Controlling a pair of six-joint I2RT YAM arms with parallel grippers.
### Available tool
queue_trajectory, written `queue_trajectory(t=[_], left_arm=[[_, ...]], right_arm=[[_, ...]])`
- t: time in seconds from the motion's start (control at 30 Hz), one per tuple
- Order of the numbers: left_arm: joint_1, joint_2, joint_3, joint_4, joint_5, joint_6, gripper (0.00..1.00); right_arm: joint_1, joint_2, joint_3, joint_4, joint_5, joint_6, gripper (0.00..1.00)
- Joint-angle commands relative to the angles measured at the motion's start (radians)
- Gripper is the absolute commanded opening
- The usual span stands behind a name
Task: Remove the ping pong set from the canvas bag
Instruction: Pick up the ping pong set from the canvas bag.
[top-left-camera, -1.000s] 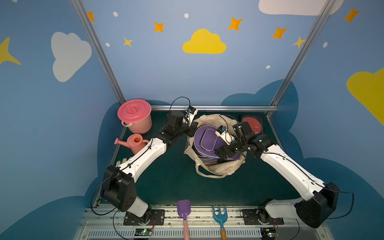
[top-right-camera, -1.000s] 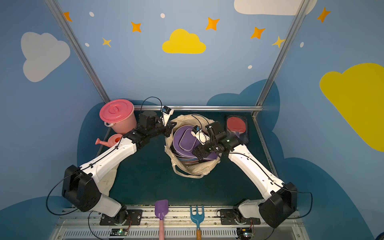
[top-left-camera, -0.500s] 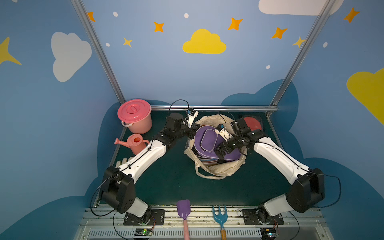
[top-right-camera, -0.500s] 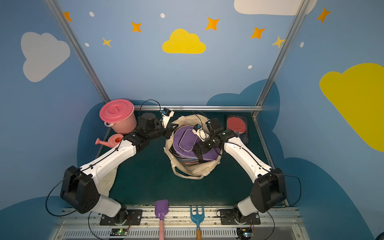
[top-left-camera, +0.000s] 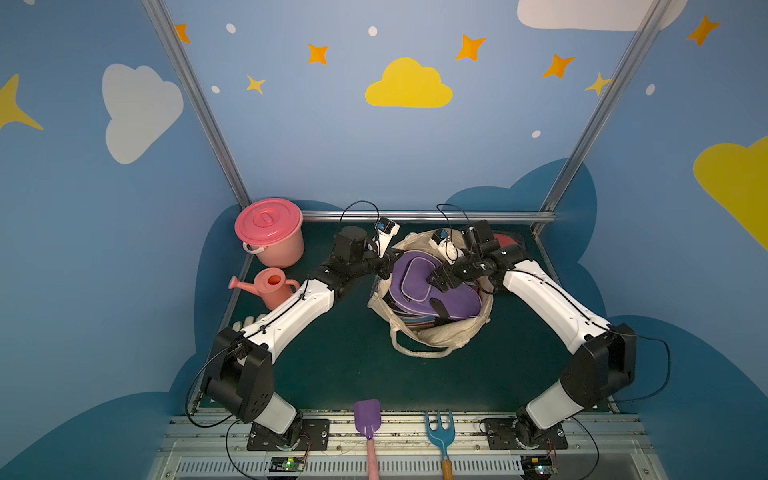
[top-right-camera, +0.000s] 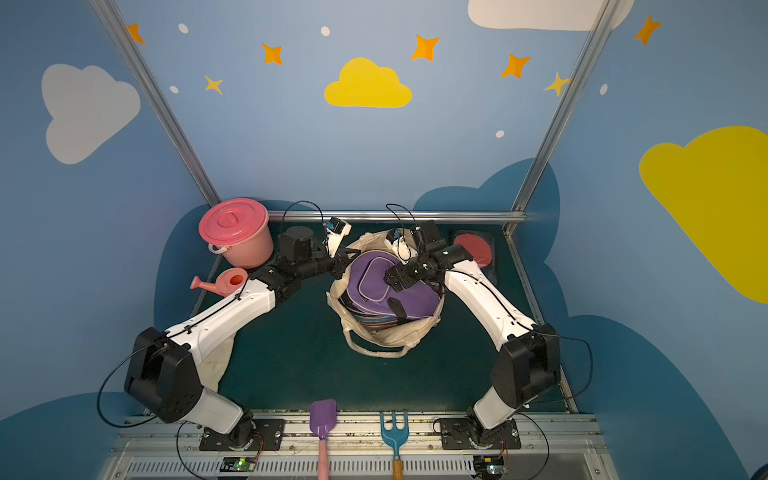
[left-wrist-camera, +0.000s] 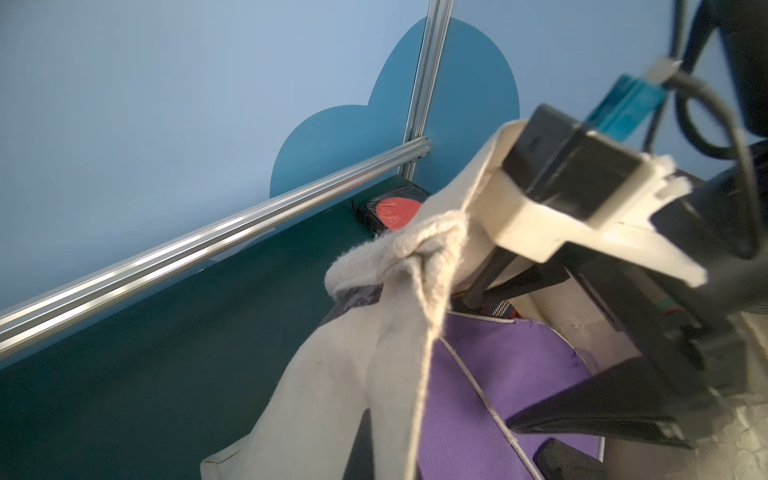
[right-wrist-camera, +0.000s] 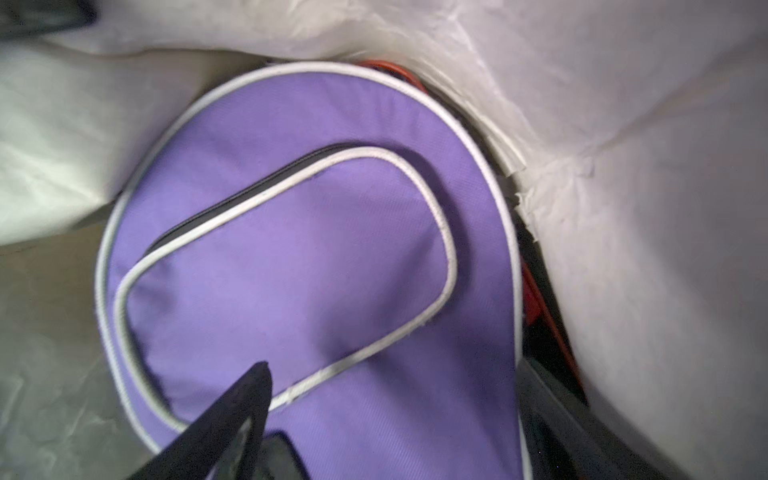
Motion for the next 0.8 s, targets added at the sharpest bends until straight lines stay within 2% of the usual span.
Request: queue_trajectory(t=[0.0,0.23,0.53,0.7,0.77], left_arm=[[-0.006,0.010,0.018,0.035,0.089,0.001,0.04],[-0.006,0.030,0.022,0.042,0.158,0.028,0.04],[-0.006,0.054,0.027,0.057,0.232,0.051,0.04],[-0.006,0.059,0.029,0.057,0.232,0.059,0.04],[-0.007,0.059,0.030,0.054,0.227,0.063,0.04]], right_arm=[[-0.035,0.043,0.027,0.021,-0.002,-0.010,0.90],[-0.112,0.119,0.048,0.024,-0.154,-0.019,0.90],[-0.194,0.278,0.100,-0.127,-0.550,-0.145,0.90],[-0.195,0.319,0.122,-0.201,-0.618,-0.195,0.89],[-0.196,0.320,0.121,-0.215,-0.622,-0.201,0.82]])
